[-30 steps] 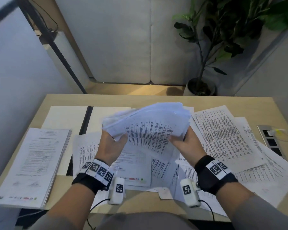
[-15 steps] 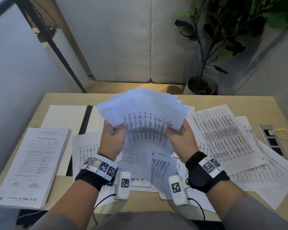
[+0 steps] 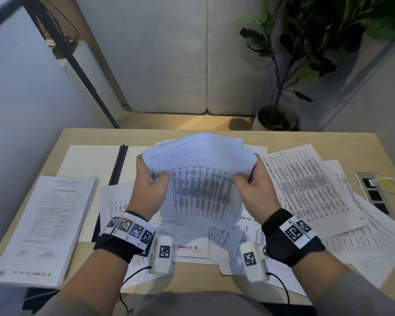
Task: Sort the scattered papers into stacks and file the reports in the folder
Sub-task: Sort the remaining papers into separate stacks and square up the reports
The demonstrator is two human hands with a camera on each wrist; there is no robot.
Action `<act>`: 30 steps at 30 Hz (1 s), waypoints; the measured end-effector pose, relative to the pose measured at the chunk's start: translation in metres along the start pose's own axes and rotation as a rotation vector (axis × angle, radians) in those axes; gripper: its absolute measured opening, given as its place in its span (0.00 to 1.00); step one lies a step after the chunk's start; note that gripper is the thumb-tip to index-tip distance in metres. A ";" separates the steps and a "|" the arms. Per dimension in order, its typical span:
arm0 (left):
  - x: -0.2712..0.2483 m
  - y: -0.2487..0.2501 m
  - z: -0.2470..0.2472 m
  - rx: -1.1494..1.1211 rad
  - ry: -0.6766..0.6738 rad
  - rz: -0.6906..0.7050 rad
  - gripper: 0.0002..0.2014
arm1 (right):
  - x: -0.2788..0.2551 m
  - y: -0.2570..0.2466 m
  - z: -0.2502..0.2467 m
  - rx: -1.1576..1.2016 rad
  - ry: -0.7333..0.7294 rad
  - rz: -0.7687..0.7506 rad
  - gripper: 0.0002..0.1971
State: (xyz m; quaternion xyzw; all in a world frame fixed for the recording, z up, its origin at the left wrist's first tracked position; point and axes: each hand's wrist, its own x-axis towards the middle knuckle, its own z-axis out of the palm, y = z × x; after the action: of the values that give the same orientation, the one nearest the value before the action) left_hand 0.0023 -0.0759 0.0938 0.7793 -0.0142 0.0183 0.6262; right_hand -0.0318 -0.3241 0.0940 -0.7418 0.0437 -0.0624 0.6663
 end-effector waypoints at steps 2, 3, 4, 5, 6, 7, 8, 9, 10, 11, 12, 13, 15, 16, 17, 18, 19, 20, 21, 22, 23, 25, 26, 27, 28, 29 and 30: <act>0.001 0.006 -0.004 0.000 0.026 0.021 0.24 | -0.001 -0.005 -0.001 -0.031 0.048 -0.063 0.25; -0.001 0.011 -0.007 0.010 0.038 0.048 0.26 | -0.003 -0.009 -0.002 -0.061 0.056 -0.121 0.29; -0.003 0.016 -0.008 0.032 0.046 0.097 0.28 | -0.004 -0.013 -0.004 -0.122 0.046 -0.194 0.37; -0.005 0.020 -0.009 0.072 0.043 0.153 0.32 | -0.005 -0.018 -0.006 -0.221 0.026 -0.274 0.44; -0.007 0.024 -0.010 0.122 0.033 0.204 0.36 | -0.006 -0.022 -0.008 -0.338 0.003 -0.358 0.49; -0.010 0.028 -0.012 0.165 0.017 0.241 0.39 | -0.007 -0.026 -0.009 -0.449 -0.023 -0.429 0.50; -0.011 0.029 -0.014 0.209 0.006 0.277 0.41 | -0.007 -0.030 -0.010 -0.538 -0.043 -0.474 0.50; -0.013 0.031 -0.015 0.262 0.001 0.315 0.40 | -0.008 -0.033 -0.009 -0.600 -0.052 -0.497 0.47; -0.014 0.033 -0.017 0.317 0.003 0.345 0.39 | -0.009 -0.034 -0.008 -0.639 -0.047 -0.511 0.42; -0.015 0.035 -0.018 0.356 0.004 0.357 0.37 | -0.010 -0.035 -0.007 -0.654 -0.028 -0.524 0.36; -0.016 0.037 -0.020 0.376 0.005 0.358 0.34 | -0.011 -0.034 -0.006 -0.647 -0.003 -0.533 0.31; -0.018 0.038 -0.021 0.393 0.007 0.359 0.31 | -0.013 -0.034 -0.005 -0.623 0.019 -0.537 0.26; -0.020 0.038 -0.023 0.433 0.025 0.372 0.26 | -0.015 -0.033 -0.002 -0.573 0.060 -0.547 0.20; -0.020 0.037 -0.024 0.439 0.030 0.379 0.24 | -0.016 -0.033 -0.002 -0.554 0.082 -0.549 0.17; -0.021 0.037 -0.025 0.433 0.032 0.382 0.23 | -0.017 -0.033 -0.001 -0.536 0.103 -0.544 0.15; -0.022 0.037 -0.025 0.426 0.032 0.382 0.23 | -0.017 -0.033 0.000 -0.523 0.119 -0.537 0.14; -0.022 0.038 -0.026 0.419 0.034 0.382 0.22 | -0.018 -0.034 0.000 -0.517 0.124 -0.538 0.14; -0.023 0.039 -0.026 0.418 0.039 0.382 0.20 | -0.019 -0.034 0.001 -0.519 0.116 -0.545 0.17; -0.023 0.040 -0.027 0.421 0.044 0.385 0.19 | -0.021 -0.033 0.001 -0.535 0.088 -0.559 0.22; -0.024 0.040 -0.028 0.426 0.044 0.387 0.17 | -0.022 -0.031 0.001 -0.558 0.052 -0.576 0.27; -0.024 0.040 -0.028 0.431 0.040 0.387 0.16 | -0.024 -0.028 0.001 -0.575 0.027 -0.587 0.28; -0.024 0.040 -0.029 0.442 0.019 0.383 0.15 | -0.026 -0.024 0.002 -0.556 0.036 -0.584 0.26; -0.024 0.039 -0.029 0.442 0.009 0.380 0.15 | -0.026 -0.023 0.003 -0.530 0.059 -0.583 0.24; -0.024 0.038 -0.029 0.434 0.004 0.376 0.15 | -0.027 -0.023 0.005 -0.500 0.084 -0.584 0.21; -0.024 0.037 -0.030 0.418 0.002 0.372 0.15 | -0.028 -0.024 0.006 -0.473 0.108 -0.585 0.18; -0.023 0.036 -0.030 0.398 0.000 0.370 0.15 | -0.029 -0.026 0.007 -0.450 0.126 -0.583 0.17; -0.024 0.034 -0.030 0.381 0.001 0.372 0.15 | -0.030 -0.027 0.007 -0.437 0.137 -0.578 0.17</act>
State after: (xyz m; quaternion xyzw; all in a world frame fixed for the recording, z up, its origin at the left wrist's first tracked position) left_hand -0.0231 -0.0536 0.1320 0.8672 -0.1534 0.1358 0.4539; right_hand -0.0606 -0.3097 0.1194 -0.8425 -0.1108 -0.2867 0.4425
